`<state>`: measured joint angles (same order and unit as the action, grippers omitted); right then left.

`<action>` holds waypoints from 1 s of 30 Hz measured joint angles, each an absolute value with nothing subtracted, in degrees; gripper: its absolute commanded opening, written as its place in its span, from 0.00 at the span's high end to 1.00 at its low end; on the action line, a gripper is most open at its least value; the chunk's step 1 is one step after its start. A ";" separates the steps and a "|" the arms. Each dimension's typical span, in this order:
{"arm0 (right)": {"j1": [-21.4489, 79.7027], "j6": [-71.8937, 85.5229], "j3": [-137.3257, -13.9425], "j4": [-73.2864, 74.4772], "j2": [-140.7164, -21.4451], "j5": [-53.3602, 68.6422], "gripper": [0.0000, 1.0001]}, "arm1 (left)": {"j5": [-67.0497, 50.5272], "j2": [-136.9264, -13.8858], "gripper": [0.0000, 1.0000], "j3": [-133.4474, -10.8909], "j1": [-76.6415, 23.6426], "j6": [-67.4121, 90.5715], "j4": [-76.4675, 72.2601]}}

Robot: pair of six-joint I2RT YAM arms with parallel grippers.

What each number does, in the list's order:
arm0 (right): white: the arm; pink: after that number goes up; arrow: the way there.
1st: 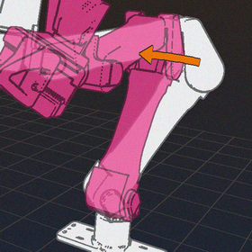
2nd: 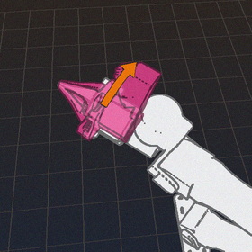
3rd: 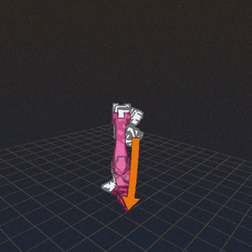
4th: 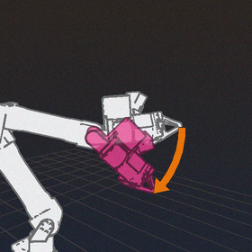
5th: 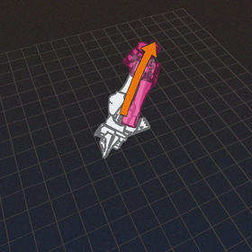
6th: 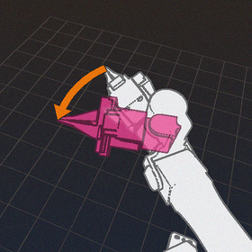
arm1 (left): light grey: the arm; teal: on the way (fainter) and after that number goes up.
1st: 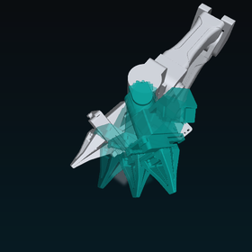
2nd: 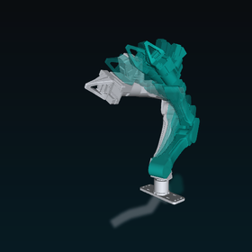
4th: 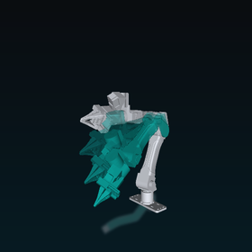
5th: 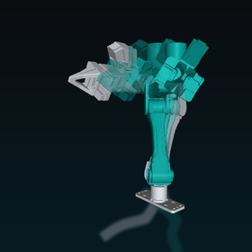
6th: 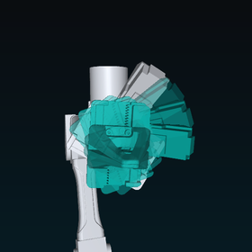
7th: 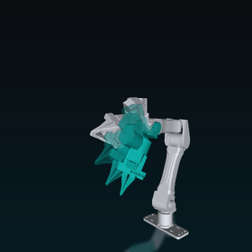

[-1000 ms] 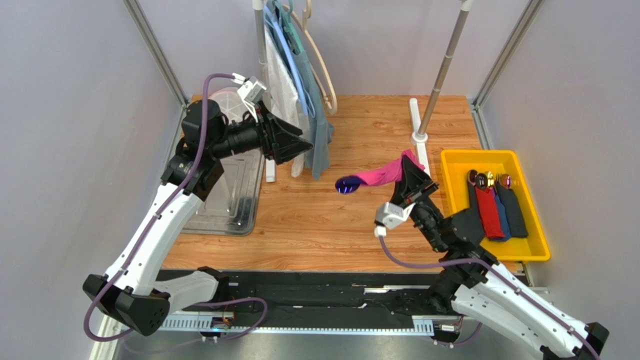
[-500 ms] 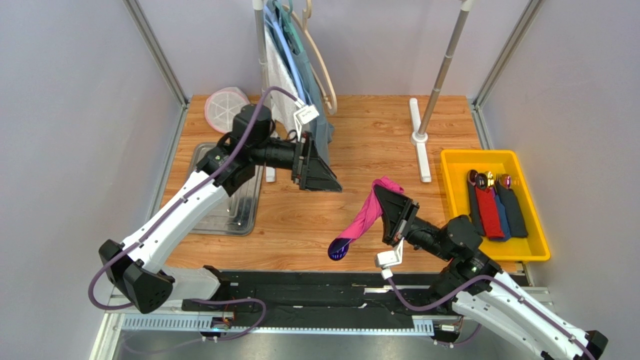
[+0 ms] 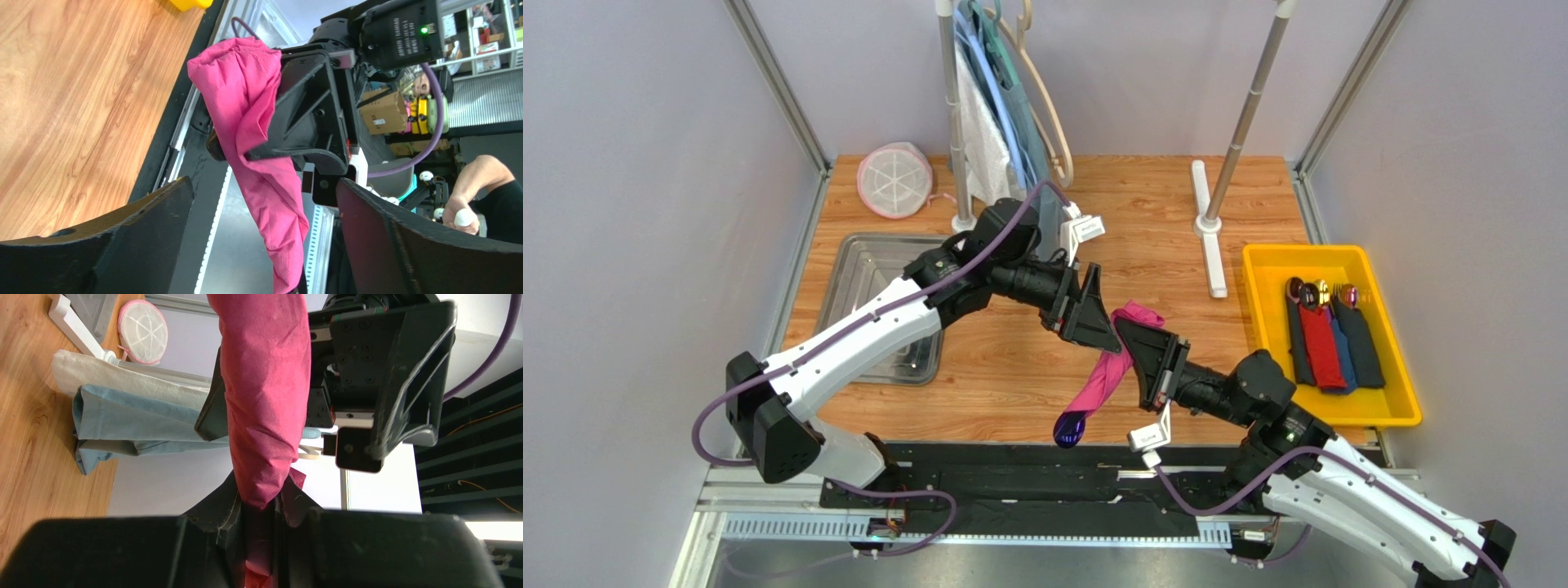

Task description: Place the utensils on the paper napkin and roll it up

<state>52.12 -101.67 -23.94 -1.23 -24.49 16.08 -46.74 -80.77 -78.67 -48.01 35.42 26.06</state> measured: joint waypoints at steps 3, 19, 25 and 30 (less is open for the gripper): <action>52.97 -101.89 -23.94 -1.26 -24.71 15.57 1.00 | -45.89 -81.67 0.26 -78.94 -48.75 35.57 26.55; 55.40 -102.32 -23.94 -1.83 -24.56 11.99 1.00 | -49.98 -82.32 0.38 -75.70 -49.06 40.34 20.49; 55.88 -102.85 -23.92 -2.74 -24.91 10.83 1.00 | -53.76 -82.30 0.86 -71.64 -49.01 45.21 14.17; 56.23 -104.77 -23.90 -2.39 -24.18 10.17 1.00 | -55.16 -82.11 1.00 -70.37 -48.12 48.84 11.62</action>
<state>56.23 -104.77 -23.90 -2.39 -24.18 10.17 -55.16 -82.11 -70.37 -48.12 48.84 11.62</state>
